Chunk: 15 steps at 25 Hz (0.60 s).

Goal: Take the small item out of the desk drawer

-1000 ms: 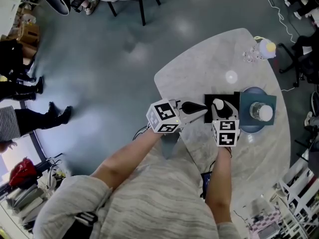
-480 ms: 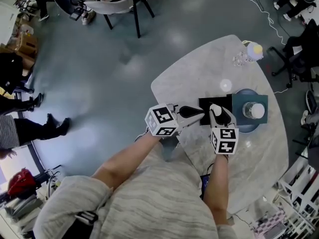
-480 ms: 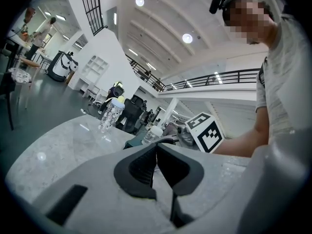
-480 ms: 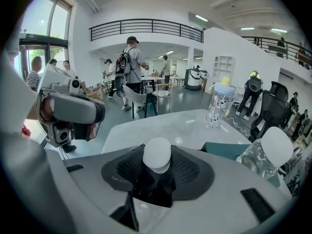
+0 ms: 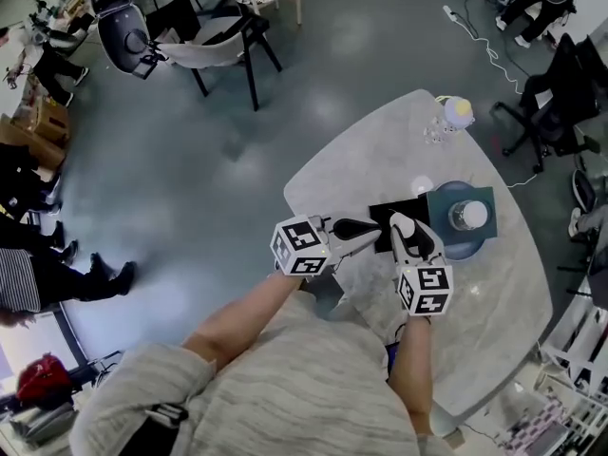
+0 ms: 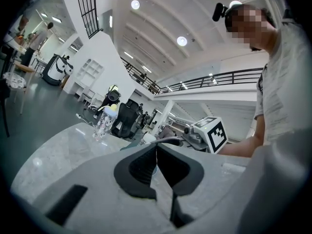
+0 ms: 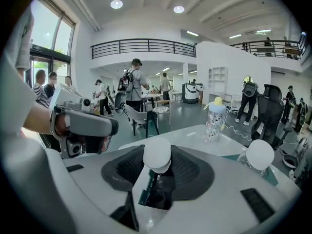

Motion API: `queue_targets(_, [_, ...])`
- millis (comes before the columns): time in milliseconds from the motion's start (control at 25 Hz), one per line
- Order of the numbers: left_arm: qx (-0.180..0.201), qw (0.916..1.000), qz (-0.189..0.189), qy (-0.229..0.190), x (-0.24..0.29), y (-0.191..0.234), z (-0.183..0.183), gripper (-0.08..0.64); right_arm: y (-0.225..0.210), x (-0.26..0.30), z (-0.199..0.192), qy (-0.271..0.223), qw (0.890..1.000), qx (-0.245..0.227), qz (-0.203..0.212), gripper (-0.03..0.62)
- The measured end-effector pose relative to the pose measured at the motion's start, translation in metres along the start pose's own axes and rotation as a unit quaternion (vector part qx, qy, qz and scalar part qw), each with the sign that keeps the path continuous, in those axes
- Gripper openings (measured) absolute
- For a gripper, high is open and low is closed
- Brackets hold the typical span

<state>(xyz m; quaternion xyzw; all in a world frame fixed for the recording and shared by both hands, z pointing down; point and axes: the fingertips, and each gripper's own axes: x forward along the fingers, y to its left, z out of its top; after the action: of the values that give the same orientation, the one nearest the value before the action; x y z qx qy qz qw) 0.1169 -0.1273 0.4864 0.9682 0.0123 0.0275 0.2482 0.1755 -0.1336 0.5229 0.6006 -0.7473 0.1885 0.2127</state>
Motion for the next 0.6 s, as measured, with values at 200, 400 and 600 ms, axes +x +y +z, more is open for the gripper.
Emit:
queue_targets(200, [0.019, 0.9996, -0.017, -0.014, -0.001, -0.013, 0.021, 0.015, 0.008, -0.021, 0.033, -0.064, 0.998, -0.001, 0.002, 0.167])
queue_targets(400, [0.032, 0.9987, -0.03, -0.027, -0.004, -0.027, 0.041, 0.015, 0.017, -0.04, 0.058, -0.112, 0.994, -0.013, 0.003, 0.167])
queue_targets(600, [0.037, 0.9974, -0.04, -0.046, -0.011, -0.04, 0.058, 0.015, 0.025, -0.057, 0.072, -0.147, 0.989, -0.013, 0.01, 0.167])
